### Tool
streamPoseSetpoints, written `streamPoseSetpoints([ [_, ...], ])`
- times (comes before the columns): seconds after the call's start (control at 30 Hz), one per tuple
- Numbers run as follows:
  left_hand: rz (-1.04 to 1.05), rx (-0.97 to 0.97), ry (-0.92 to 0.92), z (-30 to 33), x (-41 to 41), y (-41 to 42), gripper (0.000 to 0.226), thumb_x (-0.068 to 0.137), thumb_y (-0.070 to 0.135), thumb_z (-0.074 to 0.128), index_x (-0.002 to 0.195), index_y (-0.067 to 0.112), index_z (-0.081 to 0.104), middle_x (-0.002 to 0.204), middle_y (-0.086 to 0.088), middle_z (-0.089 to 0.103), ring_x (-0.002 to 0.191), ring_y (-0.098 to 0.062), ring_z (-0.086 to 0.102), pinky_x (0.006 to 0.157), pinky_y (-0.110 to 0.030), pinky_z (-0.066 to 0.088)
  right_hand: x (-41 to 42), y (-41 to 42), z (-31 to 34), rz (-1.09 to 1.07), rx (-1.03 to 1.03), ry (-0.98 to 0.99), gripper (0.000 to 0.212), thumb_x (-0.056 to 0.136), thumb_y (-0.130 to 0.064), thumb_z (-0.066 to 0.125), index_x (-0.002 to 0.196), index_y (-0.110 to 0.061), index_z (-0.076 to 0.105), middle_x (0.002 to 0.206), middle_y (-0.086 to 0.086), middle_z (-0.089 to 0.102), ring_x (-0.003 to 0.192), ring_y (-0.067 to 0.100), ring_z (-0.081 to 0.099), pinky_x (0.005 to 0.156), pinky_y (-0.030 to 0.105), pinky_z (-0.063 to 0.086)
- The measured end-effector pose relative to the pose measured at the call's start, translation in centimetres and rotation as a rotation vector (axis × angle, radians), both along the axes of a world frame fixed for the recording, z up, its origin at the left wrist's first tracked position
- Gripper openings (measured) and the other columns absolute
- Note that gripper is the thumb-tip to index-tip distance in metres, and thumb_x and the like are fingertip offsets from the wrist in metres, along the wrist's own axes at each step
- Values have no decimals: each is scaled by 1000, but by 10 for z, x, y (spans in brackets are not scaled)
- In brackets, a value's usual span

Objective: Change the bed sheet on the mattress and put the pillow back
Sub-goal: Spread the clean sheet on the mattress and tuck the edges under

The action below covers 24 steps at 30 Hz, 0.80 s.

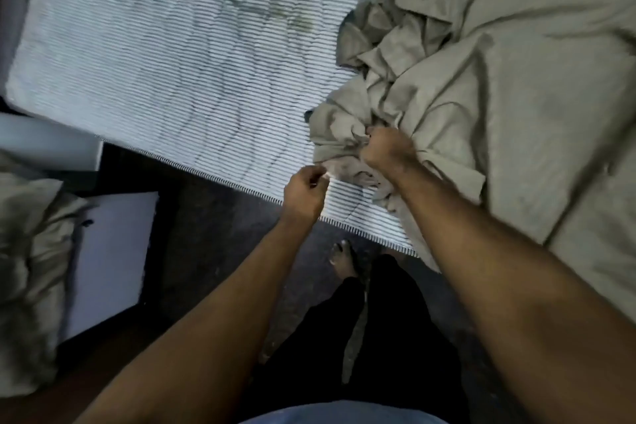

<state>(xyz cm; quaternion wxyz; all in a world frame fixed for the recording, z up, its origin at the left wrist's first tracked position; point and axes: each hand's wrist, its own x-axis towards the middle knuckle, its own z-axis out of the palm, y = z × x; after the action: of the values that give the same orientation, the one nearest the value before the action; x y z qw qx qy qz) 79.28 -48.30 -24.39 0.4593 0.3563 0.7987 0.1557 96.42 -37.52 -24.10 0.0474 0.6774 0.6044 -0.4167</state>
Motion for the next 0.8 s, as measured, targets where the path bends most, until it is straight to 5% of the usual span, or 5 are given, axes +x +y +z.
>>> streamPoseSetpoints([
  [0.13,222,-158,-41,-7,25,-1,9,88,28,58,91,22,64,90,-14,69,73,-24,71,62,-35,60,52,7,80,-705,-205,674,15,74,-26,56,70,-15,66,76,6,66,70,22,60,70,34,49],
  [0.23,393,-269,-265,7,72,16,14,101,11,51,89,16,56,78,-9,54,59,-16,52,50,-26,43,120,-11,133,-891,-418,955,30,86,-20,48,73,-10,73,74,10,69,70,23,67,71,26,55],
  [0.37,518,-214,-450,-23,114,49,42,96,32,68,130,11,53,111,-7,67,84,-23,66,52,-28,55,201,-40,103,-530,-81,-25,50,101,-49,43,105,-5,67,106,25,66,102,33,66,88,32,47],
  [0.5,483,-359,-550,-71,125,75,82,82,71,64,144,19,48,138,7,58,118,-16,62,80,-28,56,206,-59,51,-200,13,-453,46,95,-29,54,137,-11,52,135,27,50,125,46,49,101,50,42],
  [0.8,647,-206,-1000,10,121,111,30,94,17,42,111,8,65,106,-15,70,93,-31,70,83,-44,60,103,-29,23,-66,95,-12,114,77,-32,82,160,-20,5,157,19,20,135,43,44,106,51,47],
])
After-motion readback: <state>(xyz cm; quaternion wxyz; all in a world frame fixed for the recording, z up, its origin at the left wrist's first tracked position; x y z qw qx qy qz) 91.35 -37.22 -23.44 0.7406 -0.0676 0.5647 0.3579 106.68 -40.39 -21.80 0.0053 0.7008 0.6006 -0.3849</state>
